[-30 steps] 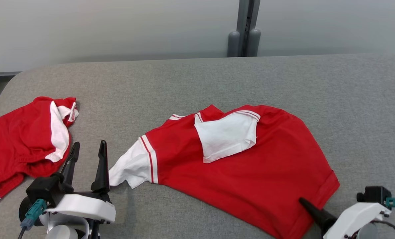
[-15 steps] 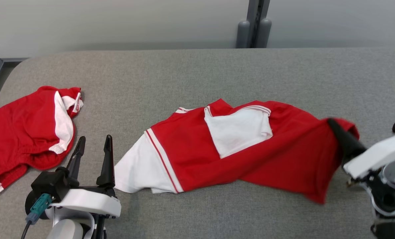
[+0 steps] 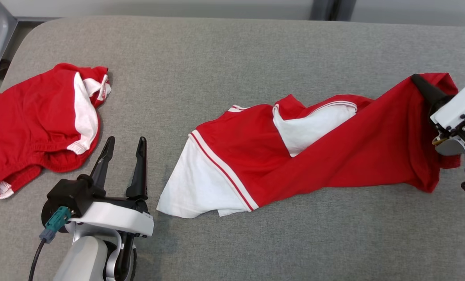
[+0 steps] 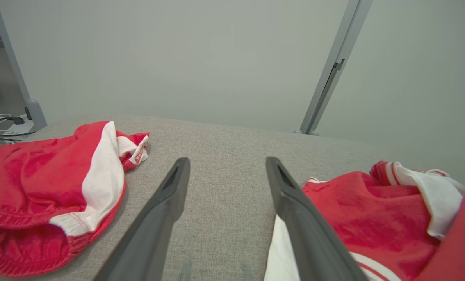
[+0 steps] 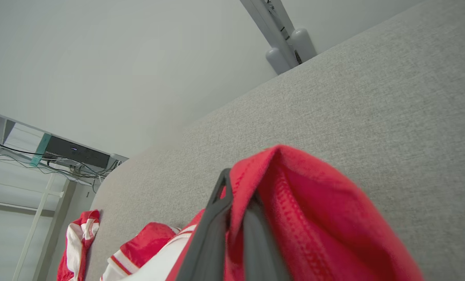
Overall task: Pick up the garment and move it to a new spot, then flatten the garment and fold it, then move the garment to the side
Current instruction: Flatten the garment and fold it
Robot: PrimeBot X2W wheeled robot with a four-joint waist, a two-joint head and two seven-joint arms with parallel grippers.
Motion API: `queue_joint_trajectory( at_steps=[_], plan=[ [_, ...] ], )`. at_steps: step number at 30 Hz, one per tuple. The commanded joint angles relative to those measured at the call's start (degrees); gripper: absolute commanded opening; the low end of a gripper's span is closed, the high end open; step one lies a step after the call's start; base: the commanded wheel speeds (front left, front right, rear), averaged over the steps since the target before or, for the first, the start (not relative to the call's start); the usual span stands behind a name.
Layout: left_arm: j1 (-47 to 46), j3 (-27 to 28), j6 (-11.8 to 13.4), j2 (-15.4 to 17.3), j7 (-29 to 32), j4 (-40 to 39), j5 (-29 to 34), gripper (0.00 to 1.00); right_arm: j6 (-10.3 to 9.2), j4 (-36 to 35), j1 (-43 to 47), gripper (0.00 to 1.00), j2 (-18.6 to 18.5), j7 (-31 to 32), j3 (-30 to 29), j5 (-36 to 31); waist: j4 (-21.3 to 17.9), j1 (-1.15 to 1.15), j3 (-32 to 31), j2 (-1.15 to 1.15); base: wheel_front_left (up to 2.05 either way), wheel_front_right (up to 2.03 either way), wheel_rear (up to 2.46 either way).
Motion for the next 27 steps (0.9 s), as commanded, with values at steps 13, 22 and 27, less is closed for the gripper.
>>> queue_joint_trajectory(
  at_steps=[13, 22, 27],
  plan=[
    [1.41, 1.99, -1.14, -0.60, 0.00, 2.49, 1.50, 1.00, 0.03, 2.87, 2.85, 1.00, -3.55, -8.53, 5.73, 1.37, -4.13, 0.00, -5.66, 0.00, 0.00, 0.00, 0.00],
    [4.52, 3.40, -0.69, -0.72, 0.00, 1.52, 2.04, 1.00, 0.03, -12.26, 18.97, 1.00, -5.91, -18.37, 7.48, 4.33, -7.87, 0.00, -9.77, 0.00, 0.00, 0.00, 0.00],
    [5.76, 3.92, -1.15, -0.57, 0.00, 0.76, 2.44, 1.00, 0.03, -18.66, 28.17, 1.00, -5.16, -24.50, 6.80, 2.01, -8.29, 0.00, -10.49, 0.00, 0.00, 0.00, 0.00]
  ],
)
